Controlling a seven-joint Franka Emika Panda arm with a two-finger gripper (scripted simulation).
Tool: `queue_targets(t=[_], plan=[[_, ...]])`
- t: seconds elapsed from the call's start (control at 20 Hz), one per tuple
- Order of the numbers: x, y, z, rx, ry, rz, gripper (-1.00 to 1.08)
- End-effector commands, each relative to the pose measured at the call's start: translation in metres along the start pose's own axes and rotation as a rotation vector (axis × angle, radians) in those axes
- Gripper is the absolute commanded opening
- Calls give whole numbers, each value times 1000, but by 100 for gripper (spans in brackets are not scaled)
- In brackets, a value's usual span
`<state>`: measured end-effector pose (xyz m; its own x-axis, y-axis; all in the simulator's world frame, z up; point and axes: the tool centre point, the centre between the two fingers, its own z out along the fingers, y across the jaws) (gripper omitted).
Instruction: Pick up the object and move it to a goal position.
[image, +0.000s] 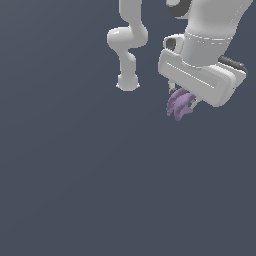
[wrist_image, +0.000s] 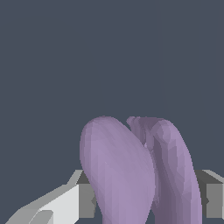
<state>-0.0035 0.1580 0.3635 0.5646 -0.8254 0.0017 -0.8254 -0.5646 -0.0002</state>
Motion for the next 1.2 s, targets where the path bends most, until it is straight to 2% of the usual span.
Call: queue_targets(t=[0.0,0.6,1.15], plan=[[-2,-8,-16,-1,0,0,-100],[-9,-39,-75,0,-1,0,-100],[-11,-53,-100,0,-1,0,-100]])
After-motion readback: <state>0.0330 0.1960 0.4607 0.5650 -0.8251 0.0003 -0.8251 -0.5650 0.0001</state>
